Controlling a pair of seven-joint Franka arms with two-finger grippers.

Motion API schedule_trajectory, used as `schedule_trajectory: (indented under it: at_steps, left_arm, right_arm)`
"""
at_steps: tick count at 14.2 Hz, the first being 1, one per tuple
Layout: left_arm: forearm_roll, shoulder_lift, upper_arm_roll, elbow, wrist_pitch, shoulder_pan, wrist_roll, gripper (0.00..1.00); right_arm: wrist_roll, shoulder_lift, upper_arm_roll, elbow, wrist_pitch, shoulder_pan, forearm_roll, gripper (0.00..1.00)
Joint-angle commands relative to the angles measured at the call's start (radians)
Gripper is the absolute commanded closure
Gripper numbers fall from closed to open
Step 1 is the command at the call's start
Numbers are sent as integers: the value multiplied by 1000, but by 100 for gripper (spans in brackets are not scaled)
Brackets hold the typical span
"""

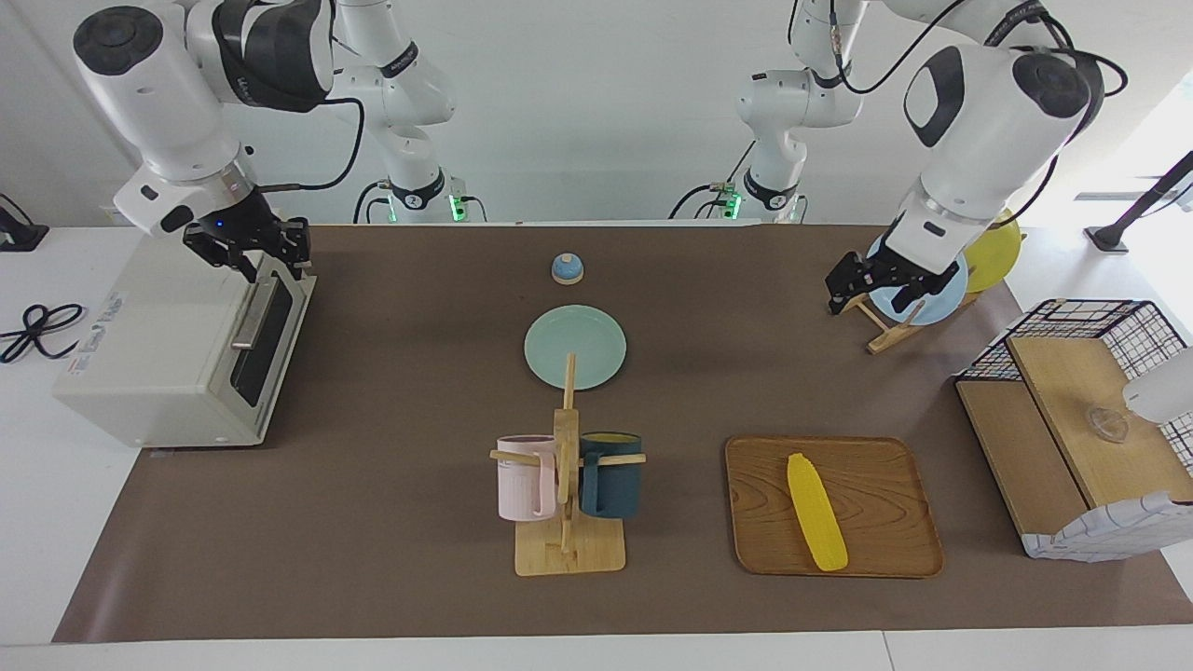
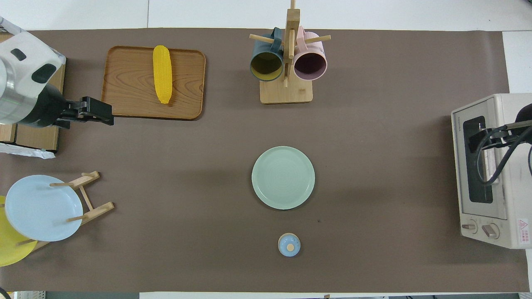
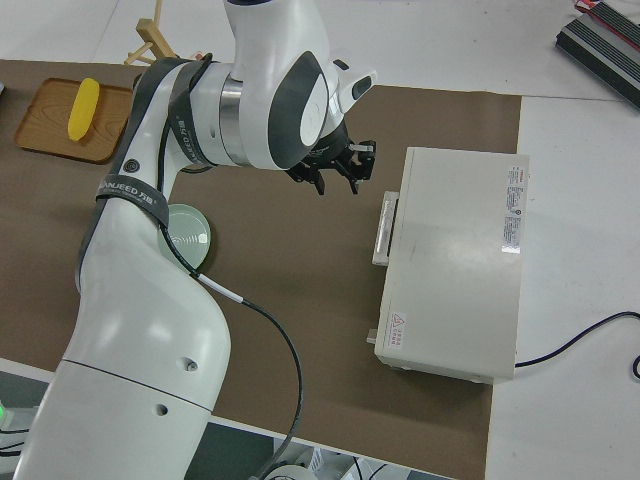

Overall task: Put corn in oven
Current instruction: 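Move the left gripper toward the yellow corn on the wooden tray, then grasp the corn with the left gripper while the right gripper reaches the oven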

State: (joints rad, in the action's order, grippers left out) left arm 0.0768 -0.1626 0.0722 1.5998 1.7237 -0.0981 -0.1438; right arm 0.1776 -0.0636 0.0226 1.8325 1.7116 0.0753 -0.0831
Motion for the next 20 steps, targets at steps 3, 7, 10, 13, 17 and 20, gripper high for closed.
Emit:
schedule_trajectory:
  at_steps: [3,7,10,13,17,20]
  left_arm:
    - [-12,-338,0,-282,37,-29,-10,0]
    - [-43,-589,-9,-538,62,-58,-10,0]
    - [-45,-617,-17,-540,134,-61,-10,0]
    - [-58,-672,-25,-547,178,-68,-8,0]
    - [-84,-722,-23,-552,247,-71,-8,0]
    - [-81,-729,-14,-554,284,-71,-8,0]
  right_arm:
    - [56,-9,-6,114,117,69,25,93]
    - [74,-2,-6,145,129,106,14,93]
    - [77,-4,-6,192,177,124,13,91]
    - [76,-5,-6,200,177,130,11,91]
    - [66,-2,-6,215,183,123,11,91]
    - [59,-2,-9,255,230,97,11,91]
